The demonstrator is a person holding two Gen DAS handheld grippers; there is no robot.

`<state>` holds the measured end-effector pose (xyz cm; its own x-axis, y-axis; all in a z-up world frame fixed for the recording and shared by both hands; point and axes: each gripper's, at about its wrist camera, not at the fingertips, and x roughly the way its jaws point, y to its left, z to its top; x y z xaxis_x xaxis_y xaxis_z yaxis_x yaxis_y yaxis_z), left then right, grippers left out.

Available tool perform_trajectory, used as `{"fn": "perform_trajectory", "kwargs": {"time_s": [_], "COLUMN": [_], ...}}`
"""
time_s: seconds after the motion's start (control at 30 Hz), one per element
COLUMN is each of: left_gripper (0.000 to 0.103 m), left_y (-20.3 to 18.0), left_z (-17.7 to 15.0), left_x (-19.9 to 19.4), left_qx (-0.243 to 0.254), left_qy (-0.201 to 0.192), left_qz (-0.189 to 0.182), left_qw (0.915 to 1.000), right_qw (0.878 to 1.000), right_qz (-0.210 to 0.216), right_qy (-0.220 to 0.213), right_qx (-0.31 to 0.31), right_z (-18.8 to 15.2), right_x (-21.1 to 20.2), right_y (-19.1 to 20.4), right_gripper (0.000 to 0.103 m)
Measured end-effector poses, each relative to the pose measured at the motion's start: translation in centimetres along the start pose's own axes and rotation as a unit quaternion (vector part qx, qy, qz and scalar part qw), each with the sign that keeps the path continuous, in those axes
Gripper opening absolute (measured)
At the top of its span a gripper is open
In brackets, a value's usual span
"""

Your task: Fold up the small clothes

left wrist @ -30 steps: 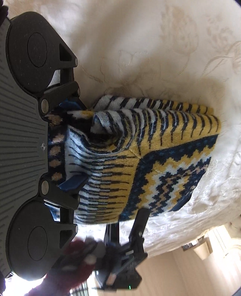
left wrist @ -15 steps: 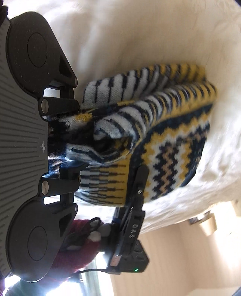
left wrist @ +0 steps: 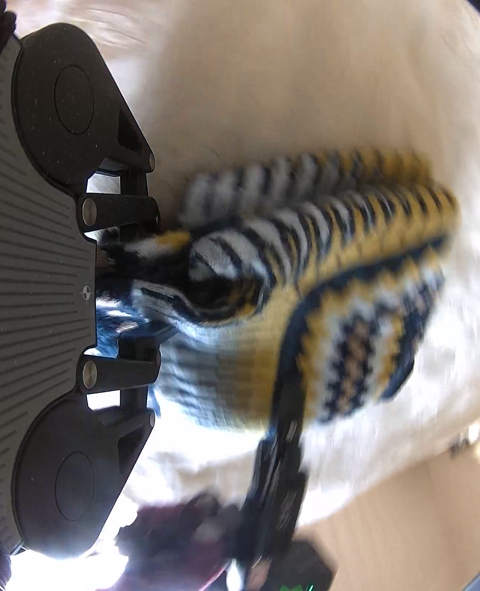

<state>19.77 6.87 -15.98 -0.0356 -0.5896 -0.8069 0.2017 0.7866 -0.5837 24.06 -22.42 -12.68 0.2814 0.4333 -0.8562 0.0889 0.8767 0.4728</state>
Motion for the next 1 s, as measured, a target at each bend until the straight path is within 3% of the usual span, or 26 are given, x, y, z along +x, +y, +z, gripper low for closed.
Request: {"fn": "perform_trajectory", "kwargs": {"time_s": [0.1, 0.3, 0.47, 0.63, 0.77, 0.83, 0.97, 1.0], "left_gripper": [0.041, 0.041, 0.041, 0.043, 0.043, 0.043, 0.038, 0.038], "left_y": [0.6, -2.2, -5.0, -7.3, -5.7, -4.6, -0.8, -0.4], "left_z": [-0.7, -1.7, -1.2, 2.9, 5.8, 6.4, 6.0, 5.8], "left_x": [-1.3, -6.1, -9.9, -8.2, -5.4, -4.1, -2.9, -2.9], "left_qx": [-0.039, 0.023, 0.057, 0.085, 0.061, 0.043, 0.019, 0.022], "left_qy": [-0.028, -0.092, -0.166, -0.205, -0.213, -0.205, -0.161, -0.163], "left_qz": [0.028, 0.110, 0.098, 0.088, 0.097, 0.114, 0.165, 0.162], "left_qw": [0.9984, 0.9894, 0.9795, 0.9711, 0.9703, 0.9712, 0.9729, 0.9731], "right_qw": [1.000, 0.999, 0.997, 0.997, 0.996, 0.996, 0.993, 0.992], "right_qz": [-0.011, -0.008, 0.002, 0.008, -0.002, 0.002, -0.009, -0.012], "right_qy": [-0.011, -0.052, -0.072, -0.067, -0.070, -0.075, -0.082, -0.086], "right_qx": [-0.005, -0.015, -0.018, -0.041, -0.060, -0.058, -0.079, -0.087], "right_z": [-1.3, -3.1, -4.0, -3.9, -3.9, -3.9, -3.4, -3.2], "right_x": [-0.6, -3.0, -4.8, -5.2, -5.6, -5.9, -6.0, -5.9], "right_y": [-0.5, -1.4, -2.8, -3.2, -2.8, -2.7, -1.6, -1.2], "right_gripper": [0.073, 0.082, 0.083, 0.083, 0.082, 0.073, 0.018, 0.018]}}
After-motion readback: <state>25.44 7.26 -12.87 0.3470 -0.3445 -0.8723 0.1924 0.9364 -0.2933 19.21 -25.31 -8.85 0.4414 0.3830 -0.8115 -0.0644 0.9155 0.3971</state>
